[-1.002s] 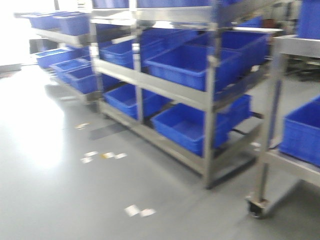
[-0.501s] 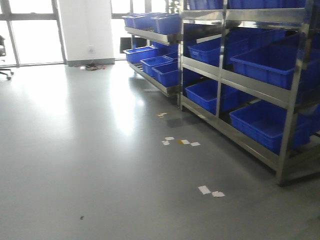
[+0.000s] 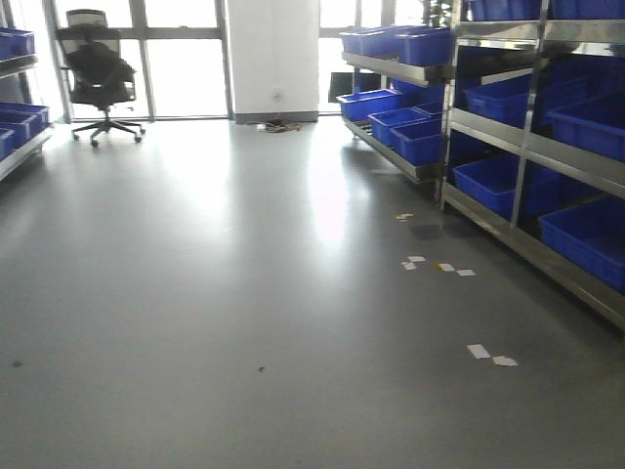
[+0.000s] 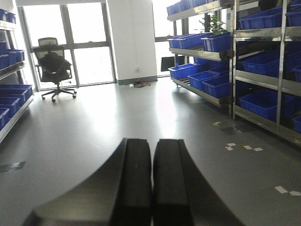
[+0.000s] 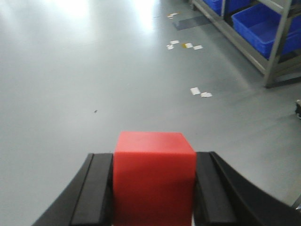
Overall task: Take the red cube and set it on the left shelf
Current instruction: 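Drive the base across the room holding the cube in the right gripper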
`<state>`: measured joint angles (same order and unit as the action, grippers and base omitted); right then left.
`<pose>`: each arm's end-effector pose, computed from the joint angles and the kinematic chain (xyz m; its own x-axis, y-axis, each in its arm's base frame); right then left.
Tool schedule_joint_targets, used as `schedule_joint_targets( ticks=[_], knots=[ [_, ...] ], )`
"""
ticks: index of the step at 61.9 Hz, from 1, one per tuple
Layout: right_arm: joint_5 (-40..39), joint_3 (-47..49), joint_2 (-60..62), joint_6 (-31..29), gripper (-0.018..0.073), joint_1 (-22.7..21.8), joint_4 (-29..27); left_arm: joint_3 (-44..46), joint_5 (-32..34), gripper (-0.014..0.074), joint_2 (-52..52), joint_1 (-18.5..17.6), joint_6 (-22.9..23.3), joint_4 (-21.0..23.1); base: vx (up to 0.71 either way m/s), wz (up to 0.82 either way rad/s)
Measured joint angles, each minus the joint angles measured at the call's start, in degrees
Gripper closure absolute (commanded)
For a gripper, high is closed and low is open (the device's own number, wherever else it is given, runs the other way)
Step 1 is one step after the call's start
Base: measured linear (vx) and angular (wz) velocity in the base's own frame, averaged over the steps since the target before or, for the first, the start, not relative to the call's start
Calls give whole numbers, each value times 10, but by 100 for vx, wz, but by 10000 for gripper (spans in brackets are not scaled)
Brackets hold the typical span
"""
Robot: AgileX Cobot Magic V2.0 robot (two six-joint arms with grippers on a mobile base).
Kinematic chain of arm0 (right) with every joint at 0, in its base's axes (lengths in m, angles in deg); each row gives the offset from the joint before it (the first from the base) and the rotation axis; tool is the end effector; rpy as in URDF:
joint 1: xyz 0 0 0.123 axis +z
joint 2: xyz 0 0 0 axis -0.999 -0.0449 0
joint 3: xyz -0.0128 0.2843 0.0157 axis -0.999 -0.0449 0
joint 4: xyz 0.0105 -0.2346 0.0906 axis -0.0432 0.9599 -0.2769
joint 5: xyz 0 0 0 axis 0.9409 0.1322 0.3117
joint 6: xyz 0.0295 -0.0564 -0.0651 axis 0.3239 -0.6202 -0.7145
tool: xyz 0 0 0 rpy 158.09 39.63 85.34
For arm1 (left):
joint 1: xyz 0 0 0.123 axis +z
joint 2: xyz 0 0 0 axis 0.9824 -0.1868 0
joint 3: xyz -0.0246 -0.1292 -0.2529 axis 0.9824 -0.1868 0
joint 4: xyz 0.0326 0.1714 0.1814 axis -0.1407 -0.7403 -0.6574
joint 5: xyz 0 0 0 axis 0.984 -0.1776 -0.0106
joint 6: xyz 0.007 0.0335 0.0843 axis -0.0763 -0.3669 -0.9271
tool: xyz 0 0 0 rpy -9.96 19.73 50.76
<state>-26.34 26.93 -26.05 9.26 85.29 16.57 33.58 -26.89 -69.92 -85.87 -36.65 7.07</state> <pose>0.0688 -0.0002 0.3215 -0.3740 0.1684 -0.9120 0.0717 0.9857 0.1526 0.0557 -0.0065 0.2099 0.0884 0.0424 -0.9952 0.1111 0.9924 0.0522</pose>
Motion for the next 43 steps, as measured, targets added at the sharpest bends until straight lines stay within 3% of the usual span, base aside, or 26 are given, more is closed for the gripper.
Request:
schedule_joint_targets(
  ticks=[27, 43],
  knots=[
    [0, 0, 0, 0, 508, 0, 0, 0, 0, 491, 0, 0, 0, 0, -33, 34],
    [0, 0, 0, 0, 508, 0, 0, 0, 0, 491, 0, 0, 0, 0, -8, 19]
  ],
)
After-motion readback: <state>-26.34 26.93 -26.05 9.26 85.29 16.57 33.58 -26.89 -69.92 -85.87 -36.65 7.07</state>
